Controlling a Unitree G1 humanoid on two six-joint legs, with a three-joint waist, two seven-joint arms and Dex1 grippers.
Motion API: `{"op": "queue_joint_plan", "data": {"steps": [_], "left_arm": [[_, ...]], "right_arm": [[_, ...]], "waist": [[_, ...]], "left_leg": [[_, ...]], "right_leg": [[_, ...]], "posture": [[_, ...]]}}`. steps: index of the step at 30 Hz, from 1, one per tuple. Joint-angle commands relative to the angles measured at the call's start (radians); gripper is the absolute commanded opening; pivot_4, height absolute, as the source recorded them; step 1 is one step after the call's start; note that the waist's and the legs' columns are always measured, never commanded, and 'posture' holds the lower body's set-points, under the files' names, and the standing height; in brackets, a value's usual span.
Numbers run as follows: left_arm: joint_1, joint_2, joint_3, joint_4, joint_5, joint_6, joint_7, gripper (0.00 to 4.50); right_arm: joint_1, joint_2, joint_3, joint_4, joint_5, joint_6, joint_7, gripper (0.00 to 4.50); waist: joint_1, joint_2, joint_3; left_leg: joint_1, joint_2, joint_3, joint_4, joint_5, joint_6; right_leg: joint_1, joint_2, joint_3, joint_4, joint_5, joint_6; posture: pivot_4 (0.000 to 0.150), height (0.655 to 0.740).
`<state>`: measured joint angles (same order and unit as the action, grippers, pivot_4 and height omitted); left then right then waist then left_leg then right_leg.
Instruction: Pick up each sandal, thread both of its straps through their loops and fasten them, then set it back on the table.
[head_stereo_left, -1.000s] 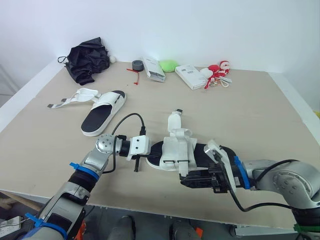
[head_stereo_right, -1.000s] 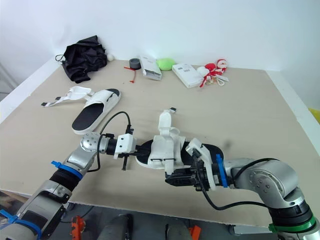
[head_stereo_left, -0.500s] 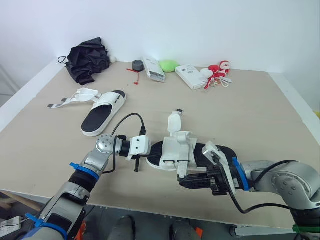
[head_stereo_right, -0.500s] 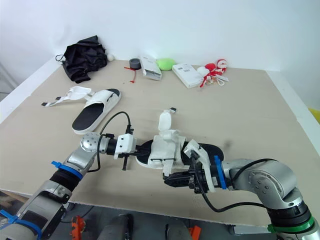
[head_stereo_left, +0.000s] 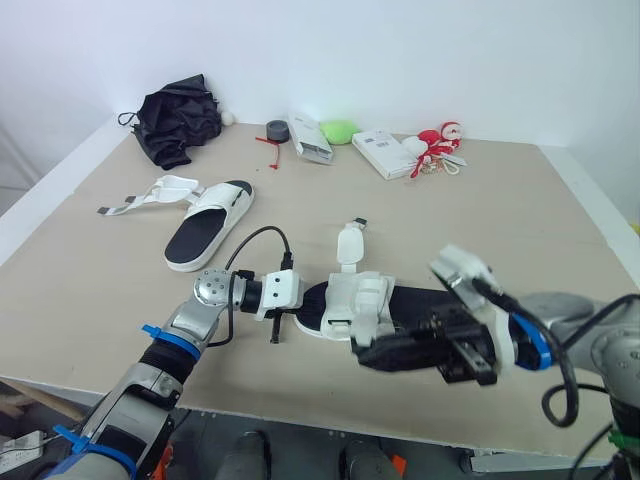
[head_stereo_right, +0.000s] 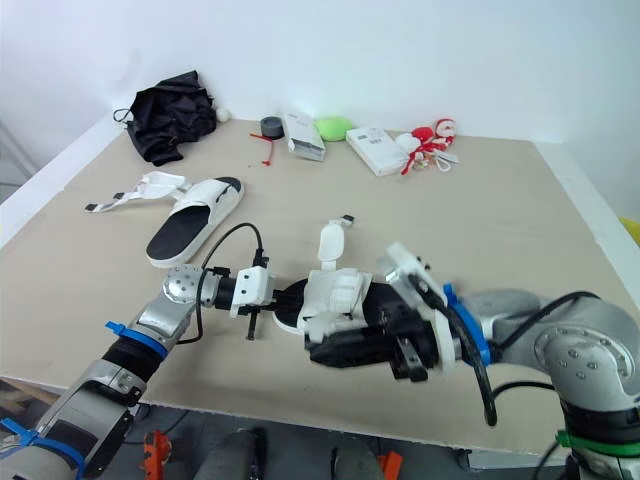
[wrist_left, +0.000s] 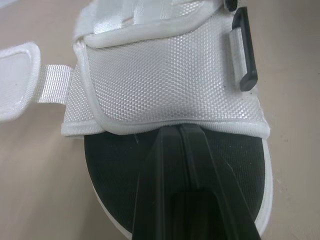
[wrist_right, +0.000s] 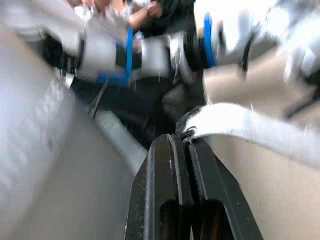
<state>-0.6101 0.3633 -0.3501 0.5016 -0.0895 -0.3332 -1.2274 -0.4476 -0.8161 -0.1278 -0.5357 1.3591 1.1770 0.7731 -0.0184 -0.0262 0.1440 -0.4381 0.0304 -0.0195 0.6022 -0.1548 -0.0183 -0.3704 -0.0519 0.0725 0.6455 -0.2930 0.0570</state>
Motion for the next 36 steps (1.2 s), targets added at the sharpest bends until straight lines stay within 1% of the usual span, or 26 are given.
{"op": "queue_joint_plan", "data": {"steps": [1,3,4,6,7,11,16,19,24,30,33,36], "left_arm": [[0.049,0.012,-0.069,0.123,0.102,0.039,-0.002,0.00],[0.045,0.008,-0.071,0.128,0.104,0.036,-0.001,0.00],[0.044,0.007,-0.072,0.130,0.105,0.034,-0.001,0.00],[0.043,0.006,-0.073,0.131,0.105,0.033,-0.001,0.00],[0.043,0.006,-0.073,0.132,0.106,0.032,-0.001,0.00],[0.043,0.005,-0.073,0.134,0.107,0.028,-0.002,0.00],[0.043,0.007,-0.072,0.136,0.107,0.028,-0.004,0.00],[0.044,0.009,-0.073,0.137,0.106,0.026,-0.006,0.00],[0.048,0.009,-0.074,0.130,0.104,0.029,-0.009,0.00],[0.052,0.010,-0.074,0.126,0.103,0.031,-0.010,0.00],[0.053,0.008,-0.074,0.122,0.102,0.035,-0.008,0.00],[0.056,0.009,-0.073,0.115,0.101,0.039,-0.008,0.00]], "right_arm": [[-0.143,0.095,0.052,0.137,-0.134,-0.058,-0.163,0.12],[-0.202,0.139,0.094,0.234,-0.238,-0.075,-0.225,0.12],[-0.219,0.147,0.115,0.268,-0.290,-0.094,-0.232,0.12],[-0.236,0.149,0.142,0.317,-0.345,-0.108,-0.220,0.12],[-0.239,0.147,0.157,0.332,-0.377,-0.118,-0.216,0.12],[-0.236,0.153,0.176,0.382,-0.445,-0.131,-0.193,0.12],[-0.225,0.163,0.161,0.449,-0.485,-0.103,-0.204,0.12],[-0.222,0.169,0.153,0.434,-0.468,-0.106,-0.165,0.12],[-0.276,0.198,0.064,0.396,-0.327,-0.068,-0.082,0.12],[-0.315,0.241,0.026,0.379,-0.248,-0.050,-0.059,0.12],[-0.330,0.265,0.021,0.399,-0.243,-0.050,-0.071,0.12],[-0.330,0.304,0.065,0.486,-0.348,-0.077,-0.137,0.12]], "waist": [[-0.001,0.000,0.000],[0.000,0.000,0.000],[0.001,0.000,0.000],[0.001,0.001,0.000],[0.002,0.001,0.000],[0.002,0.001,0.000],[0.002,0.001,0.000],[0.001,0.001,0.000],[0.001,0.001,0.000],[0.001,0.001,0.000],[0.001,0.001,0.001],[0.001,0.001,0.001]], "left_leg": [[0.000,0.000,0.000,0.000,0.000,0.000],[-0.001,0.000,0.001,0.000,0.000,0.001],[-0.001,0.000,0.001,0.000,0.000,0.001],[-0.001,-0.001,0.002,0.000,0.001,0.001],[-0.001,-0.001,0.002,0.000,0.001,0.002],[-0.002,-0.001,0.006,0.000,0.002,0.004],[-0.002,-0.001,0.012,0.000,0.003,0.005],[-0.002,0.000,0.012,0.000,0.003,0.006],[-0.002,0.000,0.013,0.000,0.004,0.006],[-0.002,0.000,0.013,0.000,0.004,0.006],[-0.002,0.000,0.013,-0.001,0.004,0.006],[-0.002,0.000,0.013,0.000,0.004,0.006]], "right_leg": [[0.000,0.000,0.000,0.000,0.000,0.000],[-0.001,-0.002,-0.001,0.000,0.000,0.000],[0.000,-0.002,-0.001,0.000,0.000,0.000],[0.000,-0.003,-0.001,0.000,0.000,-0.001],[0.000,-0.003,-0.001,0.000,0.003,-0.004],[0.000,-0.006,-0.002,0.000,0.003,-0.005],[0.000,-0.006,-0.001,0.000,0.003,-0.003],[0.000,-0.006,-0.002,0.000,0.003,-0.003],[0.000,-0.006,-0.002,0.000,0.004,-0.003],[0.000,-0.006,-0.002,0.000,0.004,-0.002],[0.000,-0.006,-0.001,0.000,0.004,-0.002],[-0.001,-0.006,-0.001,0.000,0.005,-0.003]], "posture": [[0.150,0.7380],[0.150,0.7380],[0.150,0.7380],[0.150,0.7380],[0.150,0.7380],[0.150,0.7380],[0.150,0.7380],[0.150,0.7380],[0.150,0.7380],[0.150,0.7380],[0.150,0.7380],[0.150,0.7380]]}}
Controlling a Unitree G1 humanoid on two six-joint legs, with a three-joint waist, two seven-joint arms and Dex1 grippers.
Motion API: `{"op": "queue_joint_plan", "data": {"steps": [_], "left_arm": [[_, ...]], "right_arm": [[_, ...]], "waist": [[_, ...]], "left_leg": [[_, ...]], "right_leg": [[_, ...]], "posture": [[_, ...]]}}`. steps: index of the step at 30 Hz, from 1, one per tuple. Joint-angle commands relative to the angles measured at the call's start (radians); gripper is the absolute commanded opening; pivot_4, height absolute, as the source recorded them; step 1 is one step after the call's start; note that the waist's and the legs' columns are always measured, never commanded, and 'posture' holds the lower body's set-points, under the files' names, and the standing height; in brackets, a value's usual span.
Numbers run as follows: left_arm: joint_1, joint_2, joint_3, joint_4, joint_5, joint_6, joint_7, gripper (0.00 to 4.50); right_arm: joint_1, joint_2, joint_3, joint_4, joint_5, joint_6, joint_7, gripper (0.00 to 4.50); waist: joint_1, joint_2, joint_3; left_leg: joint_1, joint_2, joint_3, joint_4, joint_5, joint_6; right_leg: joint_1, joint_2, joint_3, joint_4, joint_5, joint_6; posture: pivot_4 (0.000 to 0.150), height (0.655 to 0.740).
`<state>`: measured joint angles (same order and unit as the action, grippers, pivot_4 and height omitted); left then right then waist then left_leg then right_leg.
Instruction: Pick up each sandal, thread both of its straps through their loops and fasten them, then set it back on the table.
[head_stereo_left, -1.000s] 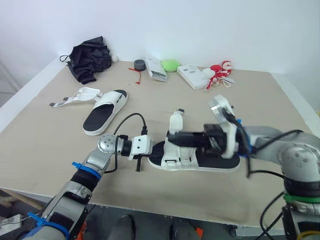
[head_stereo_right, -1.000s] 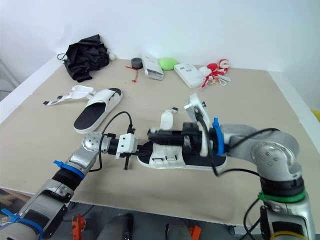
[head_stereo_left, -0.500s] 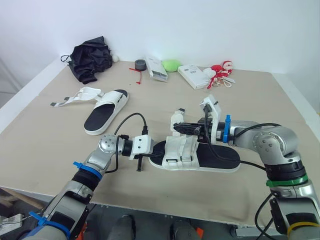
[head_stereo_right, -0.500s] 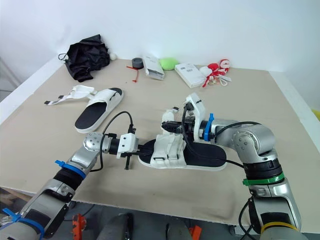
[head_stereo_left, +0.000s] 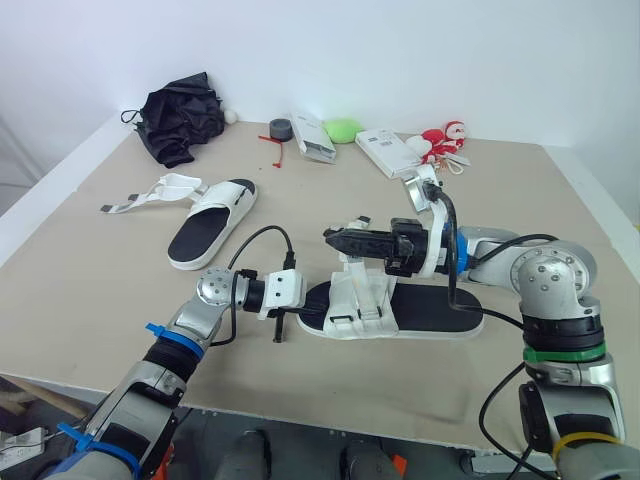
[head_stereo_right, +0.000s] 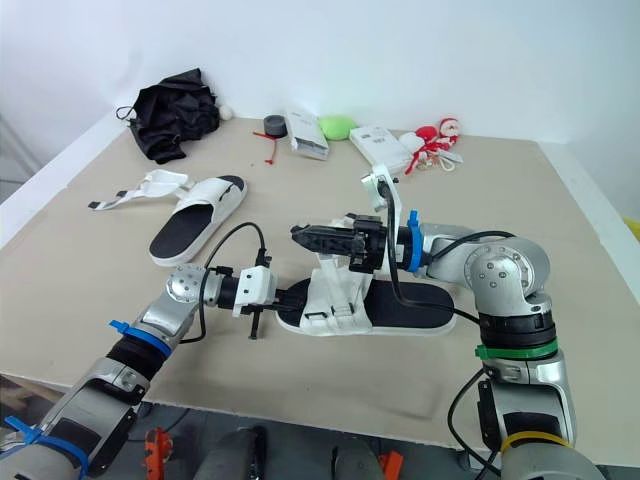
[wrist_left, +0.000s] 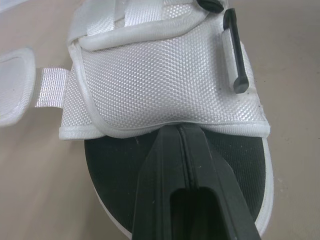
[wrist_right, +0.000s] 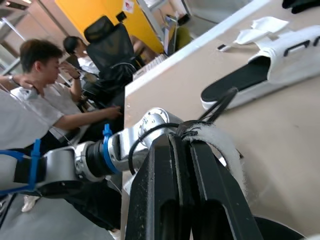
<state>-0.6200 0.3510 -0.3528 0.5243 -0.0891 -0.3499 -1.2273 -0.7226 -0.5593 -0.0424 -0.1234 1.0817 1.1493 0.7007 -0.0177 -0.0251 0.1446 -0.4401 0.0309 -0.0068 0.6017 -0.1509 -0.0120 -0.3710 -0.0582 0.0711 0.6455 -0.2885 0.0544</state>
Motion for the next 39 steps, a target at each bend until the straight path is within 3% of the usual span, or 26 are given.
{"op": "queue_joint_plan", "data": {"steps": [1,16,26,39], "left_arm": [[0.066,0.022,-0.071,0.091,0.101,0.056,-0.007,0.00],[0.075,0.036,-0.067,0.072,0.099,0.067,-0.007,0.00],[0.077,0.037,-0.069,0.067,0.095,0.070,-0.006,0.00],[0.070,0.037,-0.064,0.074,0.096,0.070,-0.009,0.00]], "right_arm": [[-0.050,0.052,-0.007,0.104,-0.105,-0.062,-0.081,0.12],[0.029,0.026,-0.030,0.341,-0.355,-0.135,-0.189,0.12],[-0.011,0.053,-0.184,0.344,-0.267,-0.112,-0.186,0.12],[0.025,0.083,-0.138,0.368,-0.383,-0.137,-0.193,0.12]], "waist": [[0.000,0.000,0.000],[-0.002,0.000,0.000],[-0.002,0.000,0.000],[-0.002,0.001,-0.001]], "left_leg": [[0.000,0.000,0.000,0.000,0.000,0.000],[0.000,0.000,0.002,0.000,0.000,0.001],[0.000,0.000,0.002,0.000,0.001,0.001],[0.001,0.000,0.003,-0.001,0.001,0.001]], "right_leg": [[0.000,0.000,0.000,0.000,0.000,0.000],[0.000,0.001,0.000,0.000,0.000,0.000],[0.000,0.002,0.000,0.000,0.001,0.002],[0.000,0.003,0.000,0.000,0.001,0.001]], "posture": [[0.150,0.7380],[0.150,0.7380],[0.150,0.7380],[0.150,0.7380]]}}
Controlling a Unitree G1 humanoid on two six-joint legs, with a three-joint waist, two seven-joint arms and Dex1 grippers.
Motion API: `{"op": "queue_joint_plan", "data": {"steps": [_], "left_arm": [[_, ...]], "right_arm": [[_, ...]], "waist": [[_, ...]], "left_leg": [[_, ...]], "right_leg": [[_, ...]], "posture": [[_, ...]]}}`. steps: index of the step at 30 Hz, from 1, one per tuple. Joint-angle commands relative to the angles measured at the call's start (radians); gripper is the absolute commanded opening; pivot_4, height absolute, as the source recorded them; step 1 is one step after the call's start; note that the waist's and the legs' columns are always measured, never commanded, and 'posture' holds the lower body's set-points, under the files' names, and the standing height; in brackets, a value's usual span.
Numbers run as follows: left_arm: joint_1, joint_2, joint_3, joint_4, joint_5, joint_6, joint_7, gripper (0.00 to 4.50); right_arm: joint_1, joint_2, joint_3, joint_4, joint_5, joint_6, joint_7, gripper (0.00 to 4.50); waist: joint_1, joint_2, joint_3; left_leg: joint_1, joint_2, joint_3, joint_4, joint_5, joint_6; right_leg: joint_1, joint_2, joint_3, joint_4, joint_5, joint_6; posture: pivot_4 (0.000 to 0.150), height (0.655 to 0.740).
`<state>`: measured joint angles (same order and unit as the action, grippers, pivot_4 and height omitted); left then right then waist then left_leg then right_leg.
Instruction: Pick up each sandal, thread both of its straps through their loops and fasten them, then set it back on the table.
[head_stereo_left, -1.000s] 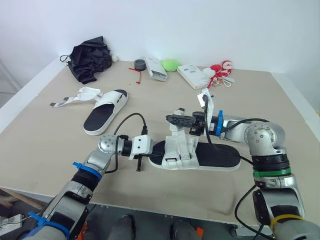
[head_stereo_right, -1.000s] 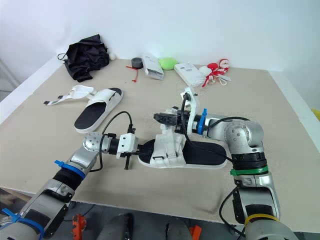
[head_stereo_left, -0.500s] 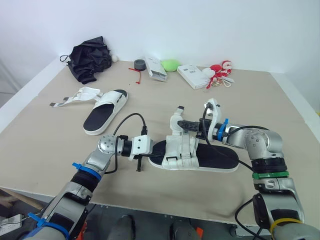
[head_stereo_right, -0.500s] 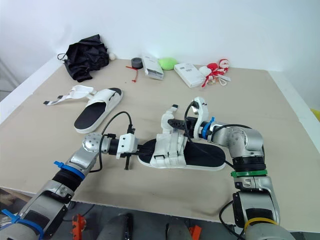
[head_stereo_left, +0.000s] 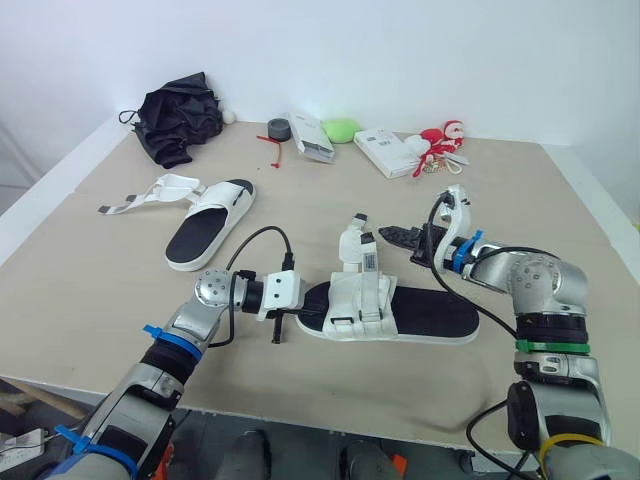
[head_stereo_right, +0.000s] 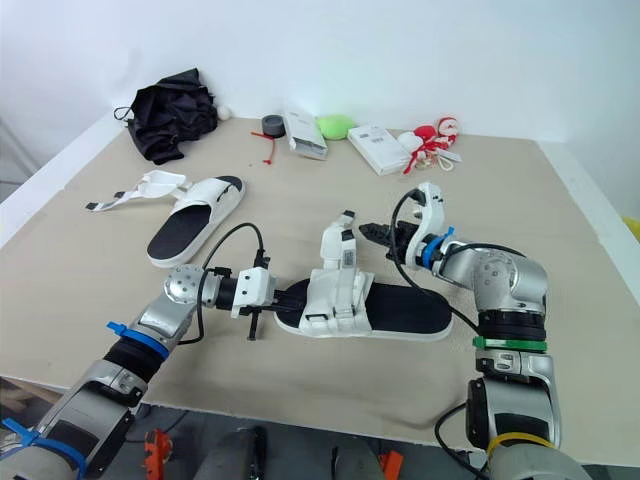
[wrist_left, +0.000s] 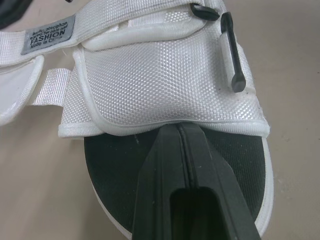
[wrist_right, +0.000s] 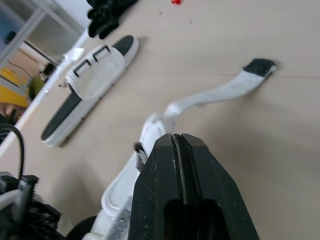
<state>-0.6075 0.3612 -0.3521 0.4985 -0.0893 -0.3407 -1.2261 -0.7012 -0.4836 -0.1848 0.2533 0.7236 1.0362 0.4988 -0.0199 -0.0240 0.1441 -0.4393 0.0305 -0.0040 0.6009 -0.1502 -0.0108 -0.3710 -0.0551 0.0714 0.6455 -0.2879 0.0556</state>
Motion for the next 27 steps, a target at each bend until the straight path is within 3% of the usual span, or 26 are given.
{"op": "queue_joint_plan", "data": {"steps": [1,3,7,10,11,12,19,27], "left_arm": [[0.057,0.028,-0.065,0.099,0.096,0.062,-0.010,0.00],[0.059,0.028,-0.065,0.096,0.096,0.063,-0.010,0.00],[0.061,0.029,-0.065,0.091,0.096,0.065,-0.010,0.00],[0.062,0.029,-0.066,0.091,0.096,0.064,-0.012,0.00],[0.062,0.029,-0.066,0.092,0.096,0.063,-0.012,0.00],[0.061,0.029,-0.066,0.092,0.096,0.063,-0.012,0.00],[0.052,0.022,-0.065,0.102,0.098,0.059,-0.009,0.00],[0.053,0.022,-0.067,0.105,0.100,0.054,-0.007,0.00]], "right_arm": [[0.005,0.010,0.005,-0.009,-0.032,-0.029,0.008,0.34],[0.004,0.016,-0.008,-0.015,-0.025,-0.025,0.019,0.77],[-0.022,0.014,-0.035,-0.046,-0.008,-0.027,0.036,2.22],[-0.082,-0.008,-0.091,-0.016,0.025,-0.022,0.053,3.69],[-0.100,-0.016,-0.112,-0.004,0.048,-0.001,0.065,3.87],[-0.110,-0.026,-0.122,-0.005,0.066,0.014,0.082,4.32],[-0.093,-0.111,-0.050,-0.140,0.110,0.125,0.202,4.42],[-0.070,-0.109,0.153,-0.093,-0.080,0.022,0.195,4.42]], "waist": [[0.000,0.000,0.000],[0.000,0.000,0.000],[0.000,0.000,0.000],[0.000,0.001,0.000],[0.000,0.001,0.000],[0.000,0.001,0.000],[0.000,0.002,0.000],[0.000,0.002,0.000]], "left_leg": [[0.000,0.000,0.000,0.000,0.000,0.000],[0.000,0.000,0.000,0.000,0.000,0.000],[0.000,0.000,0.000,0.000,0.000,0.000],[0.000,0.000,0.000,0.000,0.000,0.000],[0.000,0.000,0.000,0.000,0.000,0.000],[0.000,0.000,0.000,0.000,0.000,0.000],[0.000,0.000,0.000,0.000,0.000,0.000],[0.000,0.000,0.000,0.000,0.000,0.000]], "right_leg": [[0.000,0.000,0.000,0.000,0.000,0.000],[0.000,0.000,0.000,0.000,0.000,0.000],[0.000,0.000,0.000,0.000,0.000,0.000],[0.000,0.000,0.000,0.000,0.000,0.001],[0.000,0.000,0.000,0.000,0.000,0.001],[0.000,0.000,0.000,0.000,0.000,0.001],[0.000,0.000,0.000,0.000,-0.001,-0.001],[0.000,0.000,0.000,0.000,-0.001,0.000]], "posture": [[0.150,0.7380],[0.150,0.7380],[0.150,0.7380],[0.150,0.7380],[0.150,0.7380],[0.150,0.7380],[0.150,0.7380],[0.150,0.7380]]}}
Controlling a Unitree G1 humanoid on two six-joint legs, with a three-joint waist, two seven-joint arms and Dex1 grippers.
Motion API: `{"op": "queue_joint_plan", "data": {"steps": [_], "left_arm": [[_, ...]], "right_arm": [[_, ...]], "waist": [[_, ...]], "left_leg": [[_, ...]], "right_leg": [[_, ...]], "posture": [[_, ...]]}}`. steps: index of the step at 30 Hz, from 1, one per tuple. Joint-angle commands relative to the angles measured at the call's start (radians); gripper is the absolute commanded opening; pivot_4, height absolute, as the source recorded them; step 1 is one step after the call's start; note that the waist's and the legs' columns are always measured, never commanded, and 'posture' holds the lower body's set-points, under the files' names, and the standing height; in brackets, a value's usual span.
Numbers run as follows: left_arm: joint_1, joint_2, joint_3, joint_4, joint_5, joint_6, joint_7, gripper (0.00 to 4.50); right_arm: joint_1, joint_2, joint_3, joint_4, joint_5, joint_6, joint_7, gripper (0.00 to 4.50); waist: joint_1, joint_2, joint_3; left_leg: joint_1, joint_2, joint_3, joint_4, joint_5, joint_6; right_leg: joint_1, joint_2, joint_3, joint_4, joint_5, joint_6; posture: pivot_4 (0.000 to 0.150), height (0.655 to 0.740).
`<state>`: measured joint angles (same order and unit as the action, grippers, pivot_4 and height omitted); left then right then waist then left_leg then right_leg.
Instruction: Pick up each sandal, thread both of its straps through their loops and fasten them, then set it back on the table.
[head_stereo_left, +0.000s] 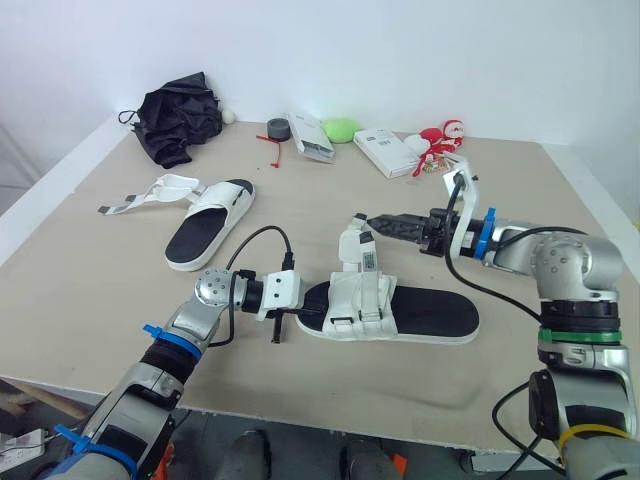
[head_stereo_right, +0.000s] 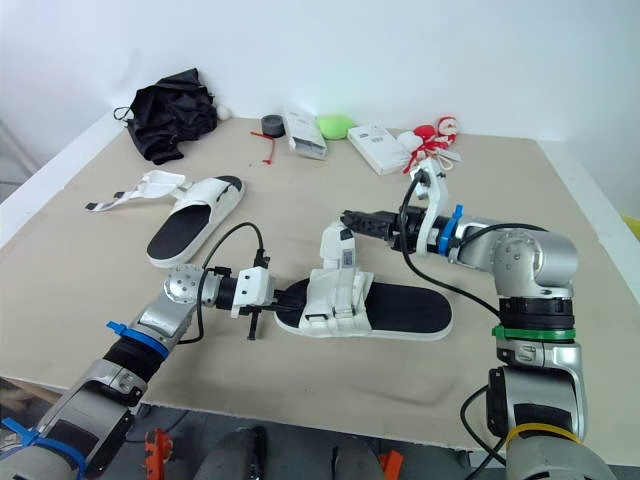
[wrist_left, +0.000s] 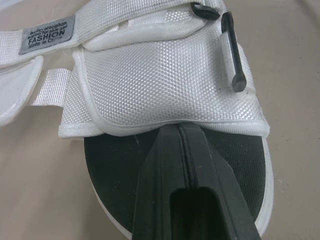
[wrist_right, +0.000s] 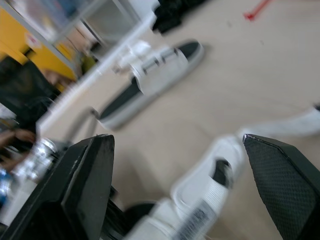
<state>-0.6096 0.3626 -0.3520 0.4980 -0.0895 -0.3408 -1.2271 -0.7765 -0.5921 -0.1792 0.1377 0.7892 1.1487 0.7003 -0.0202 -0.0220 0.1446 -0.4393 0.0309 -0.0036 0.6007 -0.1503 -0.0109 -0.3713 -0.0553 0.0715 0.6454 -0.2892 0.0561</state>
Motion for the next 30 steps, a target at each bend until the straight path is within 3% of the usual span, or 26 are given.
{"op": "queue_joint_plan", "data": {"steps": [1,8,9,11,15,16,17,18,21,30], "left_arm": [[0.056,0.021,-0.067,0.104,0.100,0.055,-0.007,0.00],[0.064,0.027,-0.067,0.096,0.100,0.056,-0.006,0.00],[0.066,0.028,-0.067,0.095,0.100,0.056,-0.006,0.00],[0.069,0.028,-0.067,0.092,0.100,0.056,-0.006,0.00],[0.072,0.027,-0.067,0.088,0.099,0.058,-0.003,0.00],[0.073,0.027,-0.068,0.087,0.099,0.059,-0.002,0.00],[0.075,0.028,-0.067,0.084,0.099,0.060,-0.003,0.00],[0.076,0.029,-0.067,0.082,0.098,0.061,-0.003,0.00],[0.079,0.031,-0.066,0.077,0.097,0.064,-0.003,0.00],[0.078,0.035,-0.065,0.073,0.097,0.067,-0.001,0.00]], "right_arm": [[0.003,0.003,0.161,0.028,-0.156,-0.099,-0.002,4.42],[-0.024,0.022,0.195,0.062,-0.187,-0.134,0.052,4.42],[-0.027,0.027,0.192,0.066,-0.188,-0.137,0.055,3.88],[-0.032,0.032,0.186,0.070,-0.188,-0.143,0.062,3.75],[-0.034,0.033,0.186,0.068,-0.195,-0.151,0.078,2.49],[-0.034,0.034,0.186,0.069,-0.197,-0.154,0.081,1.70],[-0.033,0.036,0.183,0.068,-0.196,-0.154,0.084,1.41],[-0.032,0.037,0.182,0.067,-0.196,-0.155,0.086,1.41],[-0.027,0.039,0.181,0.059,-0.195,-0.156,0.091,0.10],[-0.031,0.031,0.193,0.119,-0.255,-0.169,0.060,0.03]], "waist": [[0.000,0.000,0.000],[0.000,0.001,0.001],[0.000,0.001,0.001],[0.000,0.001,0.001],[0.000,0.001,0.001],[0.000,0.001,0.001],[0.000,0.001,0.001],[0.000,0.001,0.001],[0.000,0.001,0.001],[0.000,0.001,0.001]], "left_leg": [[0.000,0.000,0.000,0.000,0.000,0.000],[0.000,0.000,0.000,0.000,0.000,0.000],[0.000,0.000,0.000,0.000,0.000,0.000],[0.000,0.000,0.000,0.000,0.000,0.000],[0.000,0.000,0.000,0.000,0.000,0.000],[0.000,0.000,0.000,0.000,0.000,0.000],[0.000,0.000,0.000,0.000,0.000,0.000],[0.000,0.000,0.000,0.000,0.000,0.000],[0.000,0.000,0.000,0.000,0.000,0.000],[0.000,0.000,0.000,0.000,0.000,0.000]], "right_leg": [[0.000,0.000,0.000,0.000,0.000,0.000],[0.000,0.000,0.000,0.000,0.001,-0.001],[0.000,0.000,0.000,0.000,0.001,-0.001],[0.000,0.000,0.000,0.000,0.001,-0.001],[0.000,0.000,0.000,0.000,0.001,-0.001],[0.000,0.000,0.000,0.000,0.001,-0.001],[0.000,0.000,0.000,0.000,0.001,0.000],[0.000,0.000,0.000,0.000,0.001,0.000],[0.000,0.000,0.000,0.000,0.001,-0.001],[0.000,0.001,0.000,0.000,0.001,-0.001]], "posture": [[0.150,0.7380],[0.150,0.7380],[0.150,0.7380],[0.150,0.7380],[0.150,0.7380],[0.150,0.7380],[0.150,0.7380],[0.150,0.7380],[0.150,0.7380],[0.150,0.7380]]}}
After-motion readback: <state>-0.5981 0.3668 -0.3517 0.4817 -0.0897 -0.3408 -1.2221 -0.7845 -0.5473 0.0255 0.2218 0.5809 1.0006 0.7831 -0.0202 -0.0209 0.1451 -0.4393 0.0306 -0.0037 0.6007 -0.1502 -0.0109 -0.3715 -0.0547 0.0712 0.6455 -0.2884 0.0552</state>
